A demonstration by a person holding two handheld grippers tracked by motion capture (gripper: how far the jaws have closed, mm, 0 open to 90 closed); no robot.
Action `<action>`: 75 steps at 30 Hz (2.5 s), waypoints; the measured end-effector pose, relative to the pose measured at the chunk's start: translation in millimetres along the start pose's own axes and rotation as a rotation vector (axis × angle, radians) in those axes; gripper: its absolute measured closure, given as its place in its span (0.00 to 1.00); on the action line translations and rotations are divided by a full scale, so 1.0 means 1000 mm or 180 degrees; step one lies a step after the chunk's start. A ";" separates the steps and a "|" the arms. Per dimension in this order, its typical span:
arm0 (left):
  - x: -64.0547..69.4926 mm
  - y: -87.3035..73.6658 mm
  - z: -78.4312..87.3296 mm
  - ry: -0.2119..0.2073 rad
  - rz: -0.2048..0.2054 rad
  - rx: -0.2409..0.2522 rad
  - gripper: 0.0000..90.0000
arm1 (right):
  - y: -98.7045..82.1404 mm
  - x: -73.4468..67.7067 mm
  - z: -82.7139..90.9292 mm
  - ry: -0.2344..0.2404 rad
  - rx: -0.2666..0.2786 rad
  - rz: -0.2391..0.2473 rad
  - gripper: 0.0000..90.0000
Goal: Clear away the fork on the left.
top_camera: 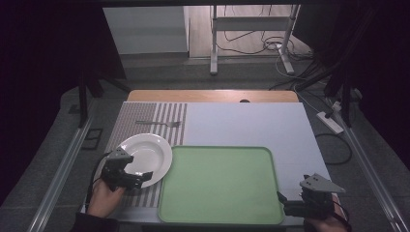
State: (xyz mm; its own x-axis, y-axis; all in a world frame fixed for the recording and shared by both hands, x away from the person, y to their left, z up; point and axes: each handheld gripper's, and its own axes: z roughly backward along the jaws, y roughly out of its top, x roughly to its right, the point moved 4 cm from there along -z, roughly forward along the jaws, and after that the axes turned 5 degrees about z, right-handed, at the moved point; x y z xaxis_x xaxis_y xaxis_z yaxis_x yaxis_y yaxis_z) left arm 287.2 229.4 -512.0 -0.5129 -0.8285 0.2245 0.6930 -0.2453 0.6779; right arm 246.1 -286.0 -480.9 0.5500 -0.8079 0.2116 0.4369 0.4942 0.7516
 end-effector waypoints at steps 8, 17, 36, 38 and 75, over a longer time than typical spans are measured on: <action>-0.014 0.013 -0.013 0.0023 -0.0020 -0.0064 0.00 | 0.000 0.000 0.000 0.0010 -0.0014 0.0012 0.00; -0.025 0.024 -0.025 0.0042 -0.0008 -0.0133 0.00 | 0.000 0.000 -0.001 0.0016 -0.0017 0.0016 0.00; -0.045 0.044 -0.042 0.0145 0.0067 -0.0161 0.00 | 0.000 -0.001 -0.001 0.0021 -0.0037 0.0027 0.00; -0.047 0.046 -0.044 0.0145 0.0092 -0.0151 0.00 | 0.000 -0.001 -0.001 0.0021 -0.0040 0.0030 0.00; -0.087 0.087 -0.085 0.0220 0.0232 -0.0270 0.00 | 0.000 -0.001 -0.002 0.0045 -0.0052 0.0042 0.00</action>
State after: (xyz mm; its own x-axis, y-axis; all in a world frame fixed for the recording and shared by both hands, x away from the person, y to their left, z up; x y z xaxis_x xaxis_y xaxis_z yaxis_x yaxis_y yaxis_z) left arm 434.9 237.2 -531.7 -0.4256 -0.8777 0.2202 0.7689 -0.2225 0.5994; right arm 246.9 -284.3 -482.6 0.5657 -0.7968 0.2124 0.4411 0.5101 0.7384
